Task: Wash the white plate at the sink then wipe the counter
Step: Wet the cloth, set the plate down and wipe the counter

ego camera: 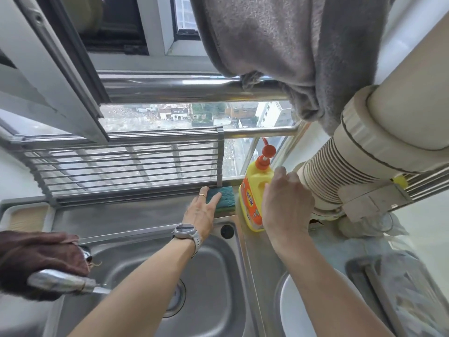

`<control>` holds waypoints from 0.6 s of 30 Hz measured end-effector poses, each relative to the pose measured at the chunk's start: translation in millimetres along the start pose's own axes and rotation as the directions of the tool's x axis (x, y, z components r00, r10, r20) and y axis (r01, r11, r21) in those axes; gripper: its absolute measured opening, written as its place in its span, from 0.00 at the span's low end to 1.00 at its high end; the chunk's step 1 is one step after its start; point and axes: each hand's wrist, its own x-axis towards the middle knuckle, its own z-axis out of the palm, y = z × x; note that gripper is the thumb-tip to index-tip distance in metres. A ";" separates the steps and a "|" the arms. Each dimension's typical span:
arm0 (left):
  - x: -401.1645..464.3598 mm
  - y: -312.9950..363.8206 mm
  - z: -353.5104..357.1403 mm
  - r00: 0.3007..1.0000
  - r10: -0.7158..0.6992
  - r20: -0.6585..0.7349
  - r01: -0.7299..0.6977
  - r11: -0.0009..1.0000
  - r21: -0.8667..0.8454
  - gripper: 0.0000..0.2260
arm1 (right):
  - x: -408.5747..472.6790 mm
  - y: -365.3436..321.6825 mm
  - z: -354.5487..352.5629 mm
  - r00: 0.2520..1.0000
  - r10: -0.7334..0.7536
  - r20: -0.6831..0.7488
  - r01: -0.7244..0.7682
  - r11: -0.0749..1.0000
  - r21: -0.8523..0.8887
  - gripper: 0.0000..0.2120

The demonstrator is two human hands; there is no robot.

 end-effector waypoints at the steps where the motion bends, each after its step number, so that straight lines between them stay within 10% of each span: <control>1: -0.2 0.3 0.6 1.000 -0.001 0.002 0.001 1.000 0.002 0.34 | 0.7 0.7 0.6 1.000 -0.003 -0.001 0.003 1.000 0.004 0.09; 18: -15.2 17.7 -9.5 0.996 0.008 0.090 -0.005 1.000 -0.030 0.34 | -2.3 8.9 -17.5 0.999 -0.012 0.045 0.006 0.991 0.132 0.14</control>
